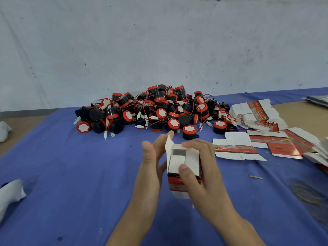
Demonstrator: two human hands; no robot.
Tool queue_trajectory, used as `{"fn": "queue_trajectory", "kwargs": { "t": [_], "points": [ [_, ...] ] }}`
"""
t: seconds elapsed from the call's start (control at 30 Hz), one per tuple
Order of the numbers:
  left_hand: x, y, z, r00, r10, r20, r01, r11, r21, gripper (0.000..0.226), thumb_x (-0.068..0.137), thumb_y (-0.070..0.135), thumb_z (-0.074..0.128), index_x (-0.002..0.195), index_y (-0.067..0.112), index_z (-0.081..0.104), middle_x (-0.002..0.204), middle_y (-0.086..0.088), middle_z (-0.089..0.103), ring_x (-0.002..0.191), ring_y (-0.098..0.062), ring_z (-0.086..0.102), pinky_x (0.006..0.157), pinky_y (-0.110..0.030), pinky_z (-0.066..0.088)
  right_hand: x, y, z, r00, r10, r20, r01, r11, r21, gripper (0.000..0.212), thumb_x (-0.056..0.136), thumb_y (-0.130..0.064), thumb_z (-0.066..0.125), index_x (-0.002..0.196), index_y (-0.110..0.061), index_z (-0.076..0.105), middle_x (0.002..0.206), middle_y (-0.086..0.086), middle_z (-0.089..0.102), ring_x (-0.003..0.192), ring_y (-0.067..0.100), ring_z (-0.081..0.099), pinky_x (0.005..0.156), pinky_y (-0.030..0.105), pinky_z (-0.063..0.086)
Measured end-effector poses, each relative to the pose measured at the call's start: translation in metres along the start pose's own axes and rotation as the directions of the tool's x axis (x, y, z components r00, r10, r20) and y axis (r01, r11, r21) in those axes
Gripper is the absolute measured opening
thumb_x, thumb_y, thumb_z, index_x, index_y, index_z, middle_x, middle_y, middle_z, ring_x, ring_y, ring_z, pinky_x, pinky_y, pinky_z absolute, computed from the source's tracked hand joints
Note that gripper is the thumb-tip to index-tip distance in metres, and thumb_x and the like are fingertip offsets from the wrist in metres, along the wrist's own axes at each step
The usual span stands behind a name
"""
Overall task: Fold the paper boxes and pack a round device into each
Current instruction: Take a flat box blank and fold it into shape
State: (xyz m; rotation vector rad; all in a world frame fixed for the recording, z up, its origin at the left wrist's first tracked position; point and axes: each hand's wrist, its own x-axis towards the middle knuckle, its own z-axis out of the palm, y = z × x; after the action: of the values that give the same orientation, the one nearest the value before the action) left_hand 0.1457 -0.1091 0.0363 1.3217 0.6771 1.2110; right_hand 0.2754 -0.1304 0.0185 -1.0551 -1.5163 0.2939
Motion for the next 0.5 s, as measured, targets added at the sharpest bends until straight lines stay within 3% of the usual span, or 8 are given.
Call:
{"fn": "queue_trajectory", "kwargs": {
  "t": [0.07, 0.17, 0.23, 0.33, 0.5],
  "points": [
    [0.003, 0.002, -0.001, 0.999, -0.05, 0.01, 0.05, 0.999, -0.011, 0.056, 0.087, 0.074, 0.044, 0.127, 0.041, 0.064, 0.126, 0.006, 0.068, 0.116, -0.012, 0.063, 0.096, -0.036, 0.049, 0.0, 0.004, -0.003, 0.999, -0.034, 0.004, 0.034, 0.996, -0.077, 0.032, 0.084, -0.034, 0.051, 0.115, -0.029, 0.052, 0.127, -0.006, 0.044, 0.121, 0.008, 0.049, 0.088, 0.006, 0.038],
    [0.005, 0.001, -0.001, 0.983, -0.173, 0.06, 0.177, 0.981, -0.08, 0.052, 0.092, 0.05, 0.053, 0.131, 0.018, 0.062, 0.115, -0.009, 0.069, 0.094, -0.018, 0.066, 0.068, -0.03, 0.054, -0.002, 0.007, -0.008, 0.999, -0.016, 0.05, 0.023, 0.987, -0.157, 0.029, 0.081, -0.039, 0.051, 0.11, -0.035, 0.051, 0.131, -0.009, 0.038, 0.122, 0.008, 0.047, 0.085, 0.007, 0.04],
    [0.005, 0.001, -0.002, 0.968, -0.227, 0.102, 0.238, 0.964, -0.116, 0.048, 0.093, 0.041, 0.056, 0.132, 0.012, 0.06, 0.12, -0.014, 0.069, 0.099, -0.026, 0.068, 0.075, -0.037, 0.058, -0.002, 0.008, -0.009, 0.997, -0.018, 0.072, 0.032, 0.98, -0.194, 0.032, 0.079, -0.041, 0.052, 0.11, -0.037, 0.049, 0.131, -0.012, 0.037, 0.124, 0.009, 0.046, 0.089, 0.015, 0.043],
    [0.004, 0.0, -0.002, 0.962, -0.255, 0.097, 0.264, 0.961, -0.085, 0.044, 0.087, 0.03, 0.064, 0.131, 0.021, 0.058, 0.118, -0.013, 0.071, 0.106, -0.034, 0.068, 0.093, -0.051, 0.053, -0.003, 0.009, -0.009, 0.991, -0.087, 0.1, 0.108, 0.965, -0.239, 0.053, 0.079, -0.041, 0.055, 0.129, -0.031, 0.042, 0.13, -0.02, 0.036, 0.124, 0.012, 0.048, 0.097, 0.032, 0.048],
    [0.003, -0.002, -0.008, 0.94, -0.311, 0.14, 0.327, 0.938, -0.114, 0.045, 0.09, 0.011, 0.066, 0.131, 0.025, 0.053, 0.118, -0.013, 0.071, 0.102, -0.027, 0.071, 0.082, -0.034, 0.06, -0.004, 0.011, -0.015, 0.971, -0.073, 0.229, 0.14, 0.946, -0.291, 0.09, 0.079, -0.072, 0.058, 0.151, -0.045, 0.011, 0.133, -0.034, 0.024, 0.126, 0.008, 0.045, 0.099, 0.034, 0.051]
  ]
}}
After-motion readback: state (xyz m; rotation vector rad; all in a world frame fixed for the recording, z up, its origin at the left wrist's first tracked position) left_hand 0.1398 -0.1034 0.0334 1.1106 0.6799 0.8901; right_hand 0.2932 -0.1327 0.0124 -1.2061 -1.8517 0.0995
